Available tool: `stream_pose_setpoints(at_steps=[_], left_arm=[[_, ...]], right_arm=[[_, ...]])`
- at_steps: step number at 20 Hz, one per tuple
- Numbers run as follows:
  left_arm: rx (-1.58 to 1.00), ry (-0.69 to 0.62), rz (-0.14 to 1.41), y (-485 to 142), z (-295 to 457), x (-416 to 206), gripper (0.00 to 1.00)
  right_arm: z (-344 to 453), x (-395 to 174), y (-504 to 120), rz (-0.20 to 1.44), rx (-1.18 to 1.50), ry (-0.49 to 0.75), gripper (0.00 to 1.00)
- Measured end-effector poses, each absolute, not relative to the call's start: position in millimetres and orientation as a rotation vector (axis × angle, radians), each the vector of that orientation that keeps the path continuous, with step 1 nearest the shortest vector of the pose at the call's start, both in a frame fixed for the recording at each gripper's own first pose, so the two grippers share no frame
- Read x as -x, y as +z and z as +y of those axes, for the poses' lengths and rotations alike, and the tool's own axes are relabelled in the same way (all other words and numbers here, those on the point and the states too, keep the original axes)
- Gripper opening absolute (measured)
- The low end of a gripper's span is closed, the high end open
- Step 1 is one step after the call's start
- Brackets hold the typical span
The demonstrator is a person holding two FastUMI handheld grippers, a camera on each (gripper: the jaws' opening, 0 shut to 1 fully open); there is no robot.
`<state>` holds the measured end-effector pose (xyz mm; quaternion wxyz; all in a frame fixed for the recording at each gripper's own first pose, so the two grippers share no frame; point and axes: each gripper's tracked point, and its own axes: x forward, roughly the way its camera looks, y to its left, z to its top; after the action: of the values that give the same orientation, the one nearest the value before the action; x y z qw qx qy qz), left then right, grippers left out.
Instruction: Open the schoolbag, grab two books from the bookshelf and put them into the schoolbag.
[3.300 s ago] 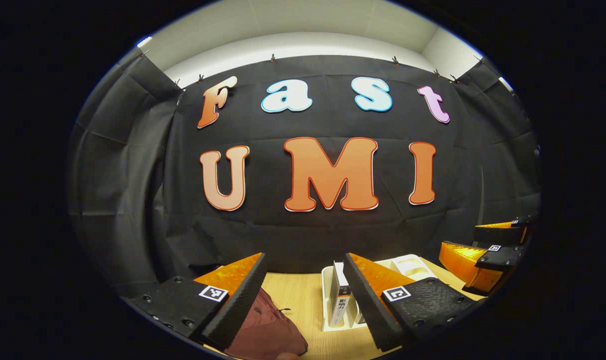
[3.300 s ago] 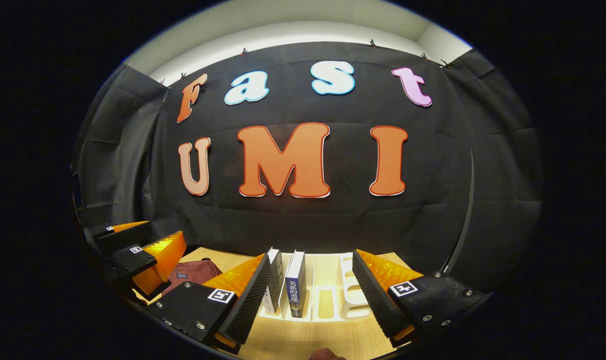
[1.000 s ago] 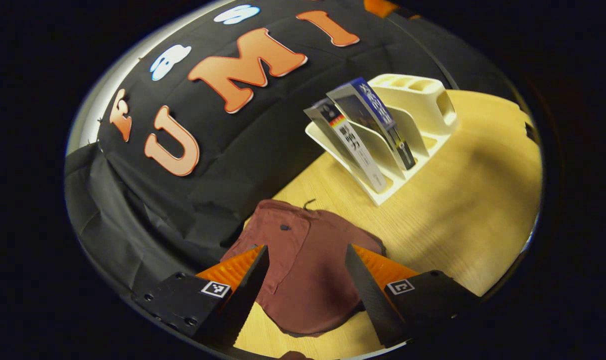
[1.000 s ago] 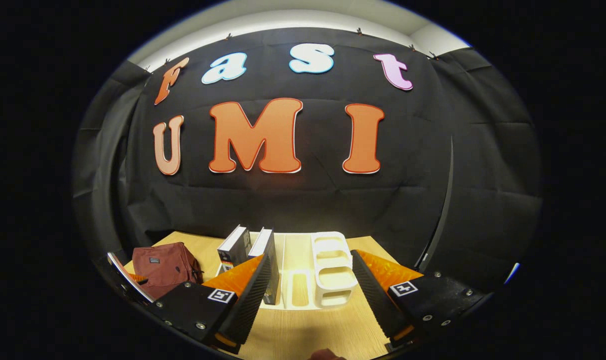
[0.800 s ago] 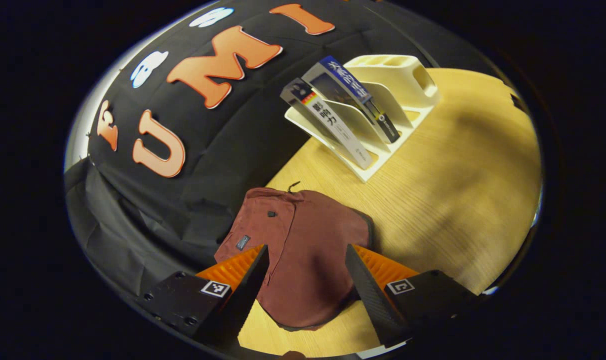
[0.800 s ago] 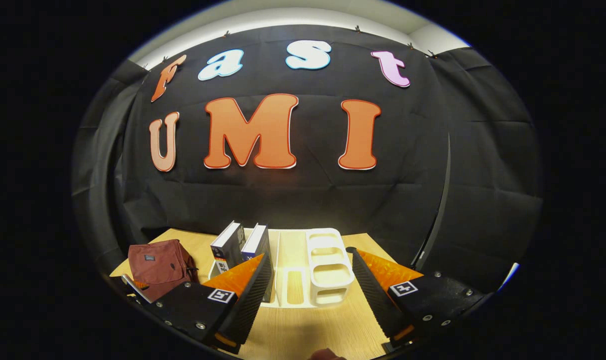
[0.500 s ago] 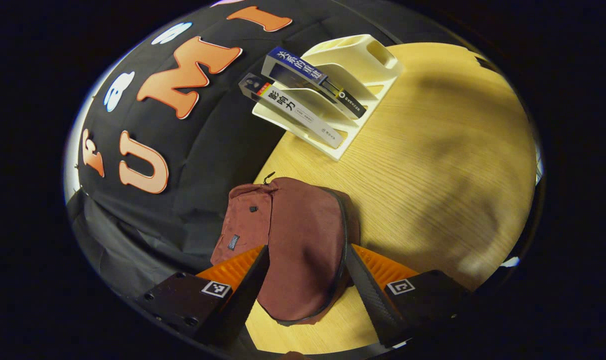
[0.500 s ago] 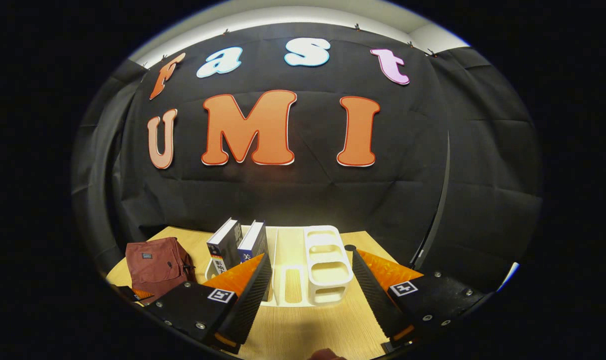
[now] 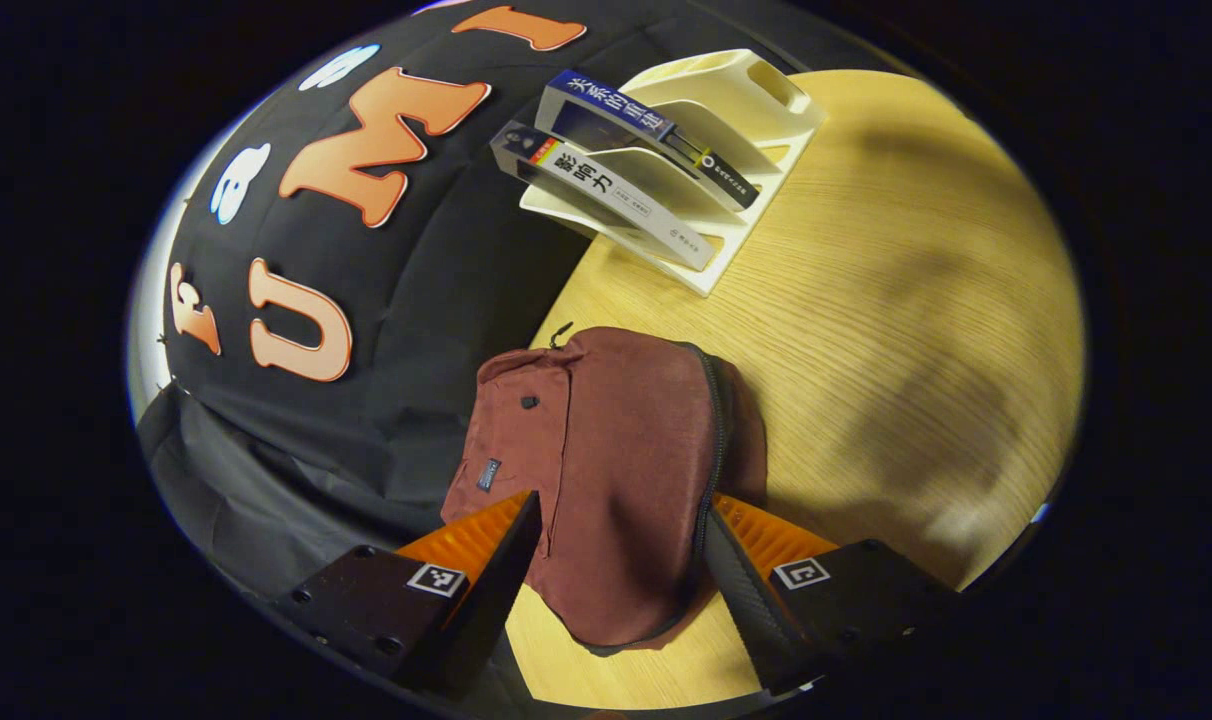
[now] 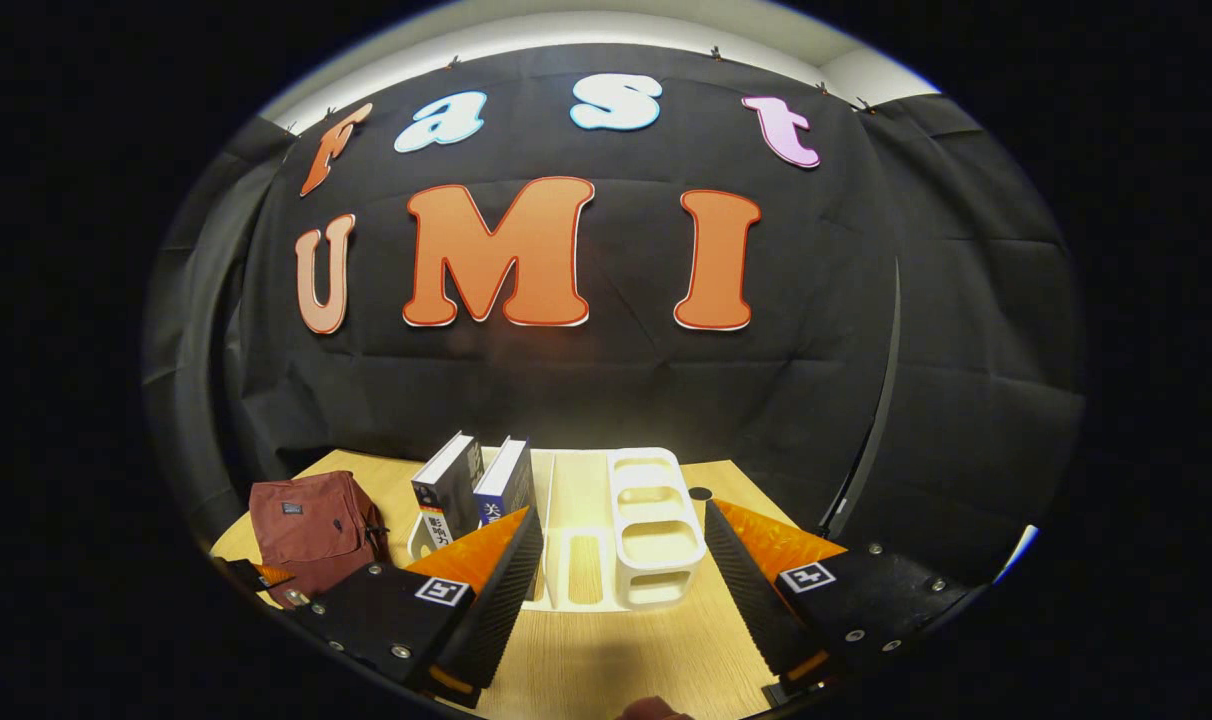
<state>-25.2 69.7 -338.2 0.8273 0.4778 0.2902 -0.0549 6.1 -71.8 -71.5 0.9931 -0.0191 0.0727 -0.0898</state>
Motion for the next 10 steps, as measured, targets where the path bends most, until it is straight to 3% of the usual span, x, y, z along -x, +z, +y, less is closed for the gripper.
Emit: stream_pose_setpoints(at_steps=[5,9,10], left_arm=[[-1.06,-0.021,0.508,-303,72,-1,0.95],[-0.982,-0.009,0.637,-329,92,-16,0.92],[-0.95,-0.022,0.686,-335,93,-19,0.82]], right_arm=[[-74,-4,-67,0.136,0.063,-0.175,0.96],[-80,-2,-67,0.138,0.066,-0.18,0.96],[-84,-1,-66,0.137,0.067,-0.185,0.96]])
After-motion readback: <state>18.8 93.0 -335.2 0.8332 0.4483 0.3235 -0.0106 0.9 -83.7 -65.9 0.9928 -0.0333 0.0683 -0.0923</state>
